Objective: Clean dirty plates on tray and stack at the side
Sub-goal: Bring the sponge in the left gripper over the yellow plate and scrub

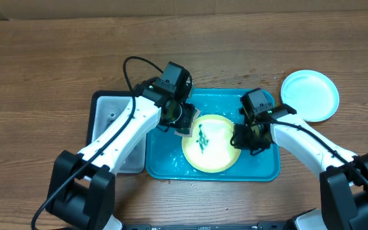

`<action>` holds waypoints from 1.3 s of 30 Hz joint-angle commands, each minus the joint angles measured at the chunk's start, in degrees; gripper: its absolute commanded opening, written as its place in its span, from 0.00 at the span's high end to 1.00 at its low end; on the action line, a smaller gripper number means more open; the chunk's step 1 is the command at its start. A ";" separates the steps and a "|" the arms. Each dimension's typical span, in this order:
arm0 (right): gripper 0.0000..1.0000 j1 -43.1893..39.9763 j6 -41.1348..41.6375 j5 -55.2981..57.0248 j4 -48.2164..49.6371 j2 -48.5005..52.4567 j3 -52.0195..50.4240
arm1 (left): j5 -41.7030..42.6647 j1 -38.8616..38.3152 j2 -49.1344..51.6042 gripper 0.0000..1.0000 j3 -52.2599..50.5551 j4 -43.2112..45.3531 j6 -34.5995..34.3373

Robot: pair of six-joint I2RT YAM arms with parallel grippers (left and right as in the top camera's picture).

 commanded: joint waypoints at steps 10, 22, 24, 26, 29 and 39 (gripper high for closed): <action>0.96 2.16 3.32 0.07 0.35 0.83 1.64 | 1.77 -2.99 6.05 0.96 0.57 2.64 -4.02; 0.96 2.16 4.20 -2.58 1.81 4.11 1.64 | 5.84 -7.28 12.90 0.96 0.57 4.48 -7.67; 0.96 2.16 4.22 -3.04 2.23 4.11 1.64 | 9.57 -8.50 13.40 0.96 0.57 5.49 -7.69; 0.96 2.16 4.20 -3.04 2.43 4.11 1.64 | 13.38 -9.94 13.90 0.96 0.57 6.84 -7.69; 0.96 2.14 4.22 -3.04 2.60 4.11 1.64 | 17.00 -12.59 14.86 0.96 0.57 8.52 -9.22; 0.96 2.14 4.42 -3.28 1.73 4.11 1.64 | 9.77 -9.68 15.67 0.96 0.57 4.37 -14.34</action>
